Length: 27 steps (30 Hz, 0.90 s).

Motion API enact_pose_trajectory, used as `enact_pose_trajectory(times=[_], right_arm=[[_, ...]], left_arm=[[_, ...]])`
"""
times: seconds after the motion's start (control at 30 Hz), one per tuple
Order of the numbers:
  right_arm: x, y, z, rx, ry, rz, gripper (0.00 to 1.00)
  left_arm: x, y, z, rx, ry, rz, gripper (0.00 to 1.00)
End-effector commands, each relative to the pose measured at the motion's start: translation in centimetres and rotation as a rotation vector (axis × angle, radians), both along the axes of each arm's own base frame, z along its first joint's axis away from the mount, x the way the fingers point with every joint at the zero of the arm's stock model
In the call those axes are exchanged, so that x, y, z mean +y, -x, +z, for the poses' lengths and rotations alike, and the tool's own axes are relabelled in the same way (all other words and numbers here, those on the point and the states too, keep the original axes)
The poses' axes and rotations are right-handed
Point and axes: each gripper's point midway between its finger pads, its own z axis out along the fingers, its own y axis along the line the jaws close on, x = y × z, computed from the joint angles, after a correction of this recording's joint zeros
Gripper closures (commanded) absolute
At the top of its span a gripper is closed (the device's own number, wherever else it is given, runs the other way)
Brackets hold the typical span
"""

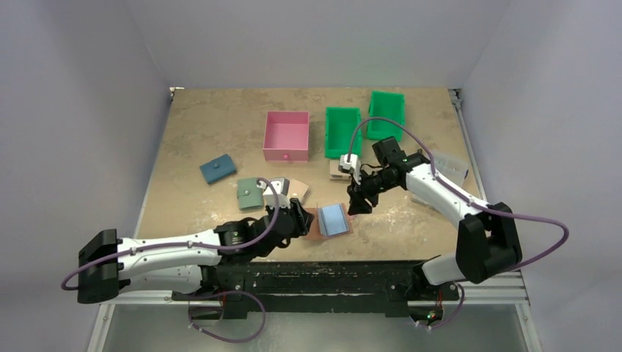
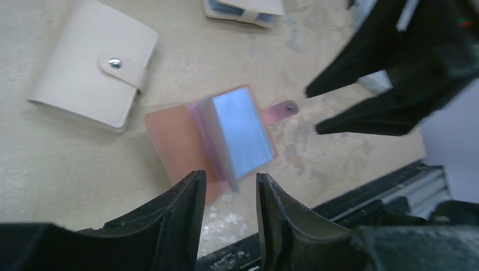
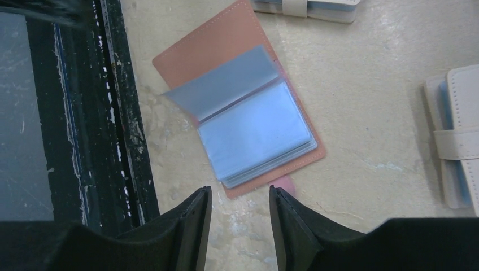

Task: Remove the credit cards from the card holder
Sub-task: Open the card holder at the center of the board, then remove the credit card from the card holder.

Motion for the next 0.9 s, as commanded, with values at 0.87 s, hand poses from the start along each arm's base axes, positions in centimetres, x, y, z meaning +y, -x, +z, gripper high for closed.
enact_pose_trajectory(times=[0.87], right_arm=[[3.7, -2.7, -3.2, 0.224, -0.015, -0.172, 0.59]], left_arm=[[-7.4, -1.2, -7.3, 0.065, -0.04, -0.143, 0.69]])
